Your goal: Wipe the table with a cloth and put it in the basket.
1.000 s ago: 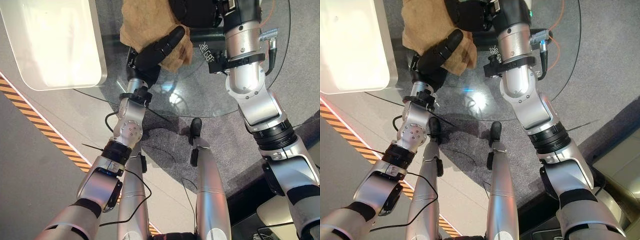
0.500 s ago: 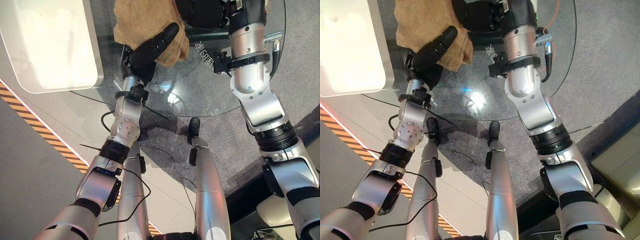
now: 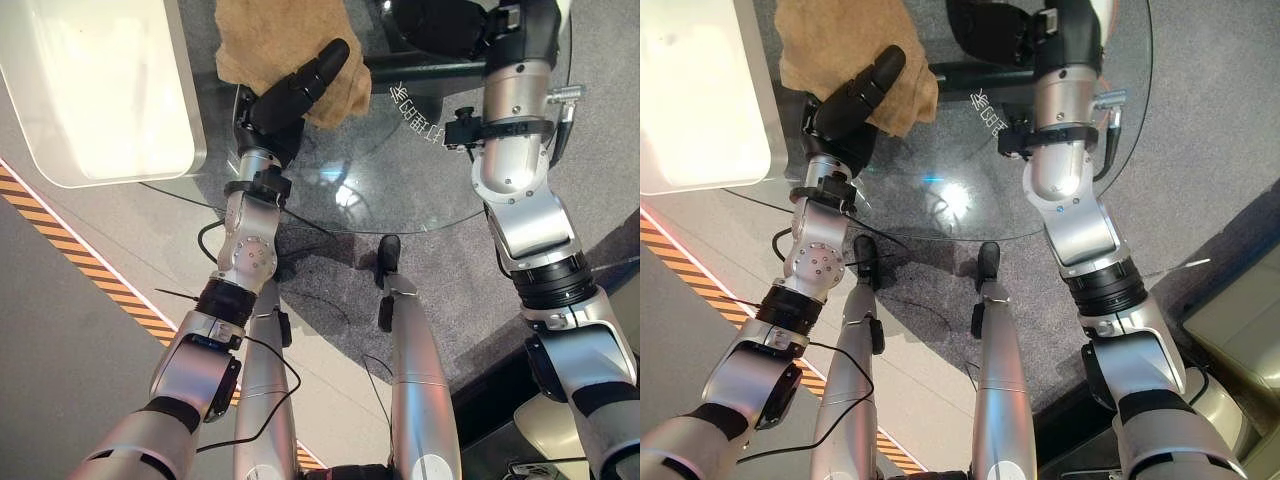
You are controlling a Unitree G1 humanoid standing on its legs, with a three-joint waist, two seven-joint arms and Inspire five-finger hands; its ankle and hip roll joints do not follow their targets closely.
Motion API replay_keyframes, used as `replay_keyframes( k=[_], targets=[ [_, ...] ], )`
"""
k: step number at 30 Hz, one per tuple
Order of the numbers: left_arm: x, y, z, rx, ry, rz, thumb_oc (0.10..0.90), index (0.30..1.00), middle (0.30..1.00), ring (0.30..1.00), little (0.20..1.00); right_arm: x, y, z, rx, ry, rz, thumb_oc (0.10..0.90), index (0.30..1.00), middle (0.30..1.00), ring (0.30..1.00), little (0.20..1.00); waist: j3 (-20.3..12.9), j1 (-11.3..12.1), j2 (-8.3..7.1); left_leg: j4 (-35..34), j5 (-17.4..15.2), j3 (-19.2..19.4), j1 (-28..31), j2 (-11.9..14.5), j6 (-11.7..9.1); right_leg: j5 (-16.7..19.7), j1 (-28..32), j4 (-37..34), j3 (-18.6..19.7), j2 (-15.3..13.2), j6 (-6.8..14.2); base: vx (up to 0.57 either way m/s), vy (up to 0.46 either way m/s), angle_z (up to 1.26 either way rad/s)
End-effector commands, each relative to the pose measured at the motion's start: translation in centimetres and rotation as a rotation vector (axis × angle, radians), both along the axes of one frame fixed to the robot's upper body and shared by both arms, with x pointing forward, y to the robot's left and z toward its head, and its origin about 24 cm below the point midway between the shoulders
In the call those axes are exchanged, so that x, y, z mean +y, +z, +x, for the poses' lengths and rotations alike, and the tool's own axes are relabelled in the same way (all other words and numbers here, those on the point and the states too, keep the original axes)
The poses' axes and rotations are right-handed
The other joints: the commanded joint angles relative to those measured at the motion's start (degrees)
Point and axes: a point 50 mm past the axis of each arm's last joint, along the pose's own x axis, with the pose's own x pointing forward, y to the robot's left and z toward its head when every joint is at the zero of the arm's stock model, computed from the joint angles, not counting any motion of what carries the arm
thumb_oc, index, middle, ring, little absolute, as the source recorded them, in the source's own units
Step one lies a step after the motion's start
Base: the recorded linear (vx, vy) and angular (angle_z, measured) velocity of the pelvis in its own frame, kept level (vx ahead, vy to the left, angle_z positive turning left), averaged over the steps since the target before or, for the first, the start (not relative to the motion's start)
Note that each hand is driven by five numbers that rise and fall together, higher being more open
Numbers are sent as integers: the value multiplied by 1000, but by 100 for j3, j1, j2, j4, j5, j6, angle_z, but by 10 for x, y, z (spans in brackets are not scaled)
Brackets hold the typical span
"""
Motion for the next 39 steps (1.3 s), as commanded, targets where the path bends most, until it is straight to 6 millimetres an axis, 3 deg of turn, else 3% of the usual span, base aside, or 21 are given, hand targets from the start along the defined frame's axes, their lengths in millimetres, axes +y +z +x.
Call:
replay_keyframes(
  k=[1, 16, 23, 39],
  targets=[
    [-5, 88, -30, -448, 10, 23, 100, 300, 300, 300, 200, -13, 40, -26, -225, 9, 139, 800, 900, 900, 900, 900, -144, -39, -103, 387, -838, 469, 224, -349, 411, 211, 590, -933, -148, 731, -236, 0, 0, 0],
    [24, 94, -26, -493, 80, 2, 100, 300, 300, 300, 200, -74, -2, 12, -8, -214, 350, 800, 900, 900, 900, 900, -144, -48, -73, 356, -899, 475, 286, -303, 376, 172, 628, -920, -125, 730, -198, -3, 2, -2],
    [44, 101, -24, -517, 123, -2, 100, 300, 300, 300, 200, -109, -35, 28, 111, -305, 457, 800, 900, 900, 900, 900, -144, -31, -58, 373, -934, 485, 308, -275, 352, 151, 645, -908, -133, 717, -194, 0, 1, 0],
    [78, 124, -31, -582, 230, -33, 100, 300, 300, 300, 200, -165, -108, 33, 336, -492, 594, 800, 900, 900, 900, 900, -144, 8, -34, 444, -976, 474, 255, -288, 333, 99, 627, -875, -173, 720, -242, 0, 0, 0]
  ],
)
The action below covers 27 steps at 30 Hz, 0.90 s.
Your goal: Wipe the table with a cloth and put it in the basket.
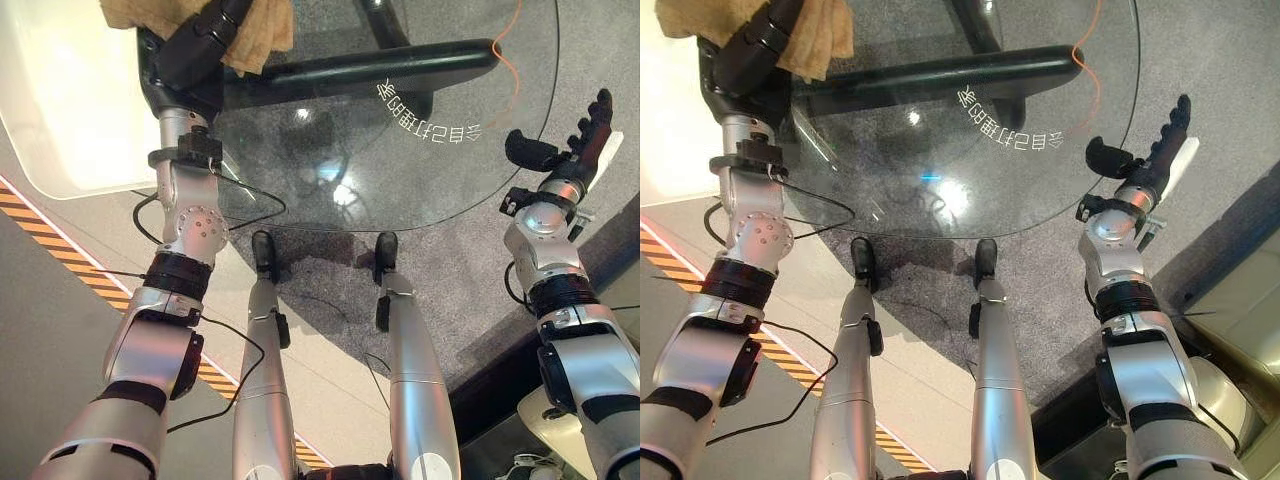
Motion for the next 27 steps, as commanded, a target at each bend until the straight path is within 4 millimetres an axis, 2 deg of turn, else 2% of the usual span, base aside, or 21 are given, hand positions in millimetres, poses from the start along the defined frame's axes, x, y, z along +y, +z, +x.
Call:
replay_keyframes(
  k=[1, 8, 14, 17, 23, 27],
  targets=[
    [8, 78, -31, -375, 51, 13, 100, 300, 300, 300, 200, -35, 23, -17, -128, -127, -18, 800, 900, 900, 900, 900, -143, 69, -34, 512, -977, 338, 202, -366, 333, -37, 595, -666, -284, 653, -254, 0, 0, 0],
    [23, 85, -34, -394, 111, -14, 100, 300, 300, 300, 200, -55, -15, -22, 8, -144, 51, 800, 900, 900, 900, 900, -143, 111, -11, 558, -982, 330, 145, -370, 355, -59, 575, -662, -297, 663, -292, 0, 0, 0],
    [33, 90, -37, -389, 178, -53, 100, 300, 300, 300, 200, -62, -40, -27, 91, -131, 78, 800, 900, 900, 900, 900, -143, 143, 6, 580, -979, 314, 116, -382, 369, -70, 552, -640, -326, 666, -313, 0, 0, 0],
    [45, 89, -39, -384, 217, -89, 100, 300, 300, 300, 200, -65, -58, -31, 154, -134, 102, 800, 900, 900, 900, 900, -143, 174, 17, 610, -981, 301, 99, -397, 380, -82, 546, -623, -355, 667, -336, 0, 0, 0],
    [60, 84, -41, -374, 263, -126, 100, 300, 300, 300, 200, -71, -76, -40, 212, -138, 128, 800, 900, 900, 900, 900, -143, 216, 28, 626, -981, 285, 80, -418, 395, -109, 531, -595, -391, 675, -371, 0, 0, 0],
    [67, 82, -42, -353, 306, -145, 100, 300, 300, 300, 200, -73, -81, -42, 223, -139, 135, 800, 900, 900, 900, 900, -143, 239, 19, 631, -973, 275, 51, -425, 403, -114, 519, -596, -417, 674, -384, 0, 0, 0]
  ],
)
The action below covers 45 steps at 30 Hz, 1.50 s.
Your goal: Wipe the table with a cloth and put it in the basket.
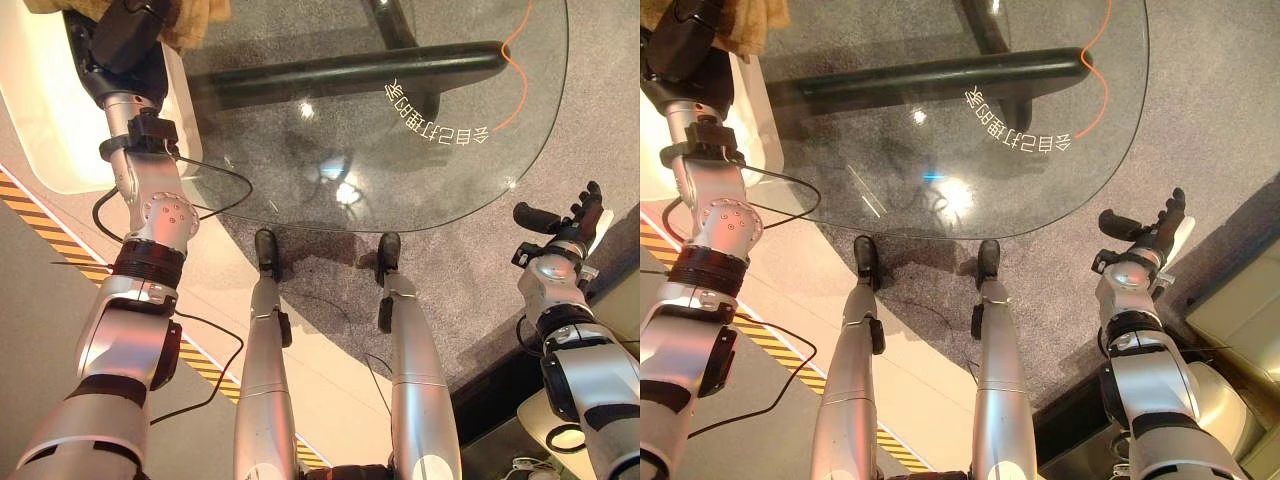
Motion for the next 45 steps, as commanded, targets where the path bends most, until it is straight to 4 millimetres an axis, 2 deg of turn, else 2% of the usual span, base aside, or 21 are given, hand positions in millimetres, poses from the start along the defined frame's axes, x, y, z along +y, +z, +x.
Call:
replay_keyframes(
  k=[1, 22, 31, 37, 45],
  targets=[
    [26, 73, -40, -342, 159, -45, 100, 300, 300, 300, 200, -27, 6, -15, -43, -88, -8, 800, 900, 900, 900, 900, -143, 74, 19, 659, -974, 278, 48, -445, 405, -120, 515, -561, -410, 656, -385, 0, 0, 0],
    [81, 47, -44, -175, 420, -243, 100, 300, 300, 300, 200, -29, -1, -18, -9, -82, -4, 800, 900, 900, 900, 900, -143, 97, 6, 730, -967, 217, -54, -458, 399, -166, 418, -477, -484, 660, -431, 0, 0, 0],
    [102, 35, -46, -57, 558, -311, 100, 300, 300, 300, 200, -31, 3, -17, -8, -77, -8, 800, 900, 900, 900, 900, -143, 102, -4, 736, -958, 204, -72, -448, 387, -192, 412, -471, -505, 658, -443, 0, 0, 0],
    [109, 28, -46, 51, 675, -293, 100, 300, 300, 300, 200, -31, 3, -18, -6, -77, -10, 800, 900, 900, 900, 900, -143, 104, 3, 725, -950, 200, -76, -445, 384, -215, 414, -468, -512, 669, -450, -2, 5, 3],
    [110, 27, -39, 225, 806, -150, 100, 300, 300, 300, 200, -35, 7, -18, -4, -68, -15, 800, 900, 900, 900, 900, -143, 80, -3, 743, -946, 210, -99, -408, 370, -231, 401, -449, -509, 679, -442, 0, 0, 0]
  ],
)
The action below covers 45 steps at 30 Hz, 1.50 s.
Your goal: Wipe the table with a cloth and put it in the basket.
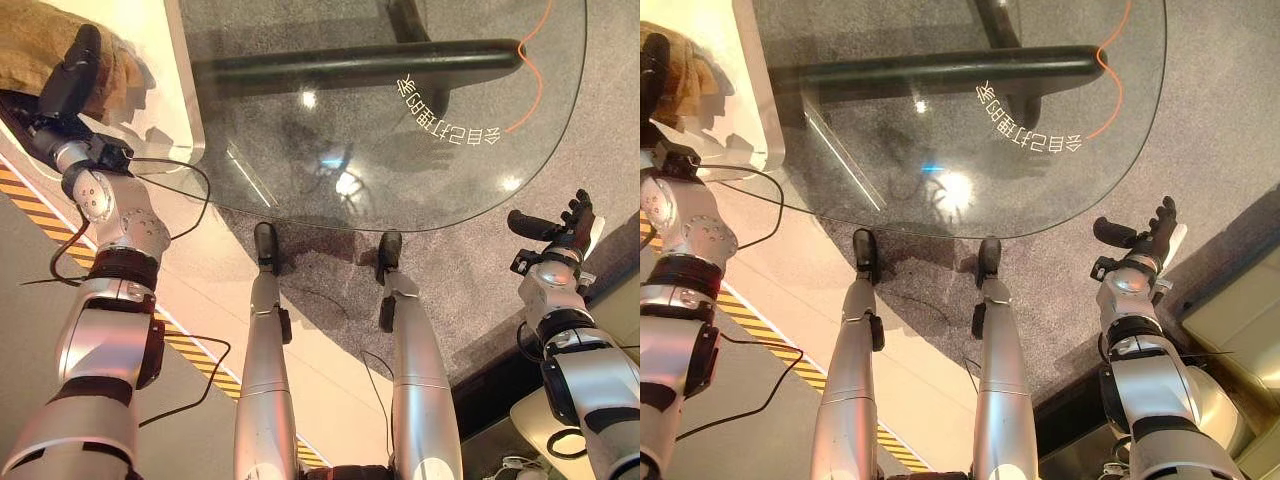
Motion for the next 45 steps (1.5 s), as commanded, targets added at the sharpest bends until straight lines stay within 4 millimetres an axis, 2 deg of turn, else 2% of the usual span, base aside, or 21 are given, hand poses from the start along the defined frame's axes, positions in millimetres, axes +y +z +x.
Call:
replay_keyframes(
  k=[1, 15, 24, 37, 38, 39, 40, 45],
  targets=[
    [34, 65, -31, -125, 200, 134, 100, 300, 300, 300, 200, -37, 8, -19, -14, -110, -31, 800, 900, 900, 900, 900, -144, 18, -2, 726, -951, 354, 75, -428, 381, -213, 497, -468, -374, 661, -411, 0, 0, 0],
    [30, 73, -20, 125, 290, 297, 100, 300, 300, 300, 200, -39, 11, -19, -6, -106, -40, 800, 900, 900, 900, 900, -144, -46, 4, 685, -915, 397, 97, -379, 361, -173, 517, -527, -330, 663, -373, 0, 0, 0],
    [36, 62, -12, 295, 278, 280, 100, 300, 300, 300, 200, -38, 15, -17, -6, -96, -50, 800, 900, 900, 900, 900, -144, -82, 4, 674, -887, 409, 85, -361, 348, -145, 492, -531, -324, 661, -356, 0, 0, 0],
    [41, 52, -9, 365, 264, 247, 100, 300, 300, 300, 200, -36, 16, -15, -9, -92, -49, 800, 900, 900, 900, 900, -144, -91, -28, 661, -865, 400, 80, -349, 332, -111, 480, -541, -319, 658, -333, 0, 0, 0],
    [41, 51, -9, 364, 265, 240, 158, 349, 349, 349, 258, -36, 17, -14, -9, -91, -48, 800, 900, 900, 900, 900, -144, -93, -26, 655, -860, 396, 82, -352, 332, -104, 480, -547, -318, 657, -332, 0, 0, 0],
    [41, 50, -9, 368, 264, 235, 284, 458, 458, 458, 384, -36, 17, -14, -9, -90, -49, 800, 900, 900, 900, 900, -144, -94, -24, 652, -859, 396, 83, -350, 330, -106, 480, -548, -317, 656, -330, 0, 0, 0],
    [42, 50, -9, 368, 270, 224, 800, 900, 900, 900, 900, -36, 17, -14, -7, -89, -49, 800, 900, 900, 900, 900, -144, -94, -25, 648, -858, 396, 94, -349, 329, -102, 488, -552, -313, 656, -329, 0, 0, 0],
    [42, 48, -10, 363, 268, 220, 800, 900, 900, 900, 900, -35, 16, -14, -8, -91, -48, 800, 900, 900, 900, 900, -144, -91, -27, 631, -846, 399, 128, -354, 329, -89, 529, -584, -303, 660, -322, 0, 0, 0]
  ],
)
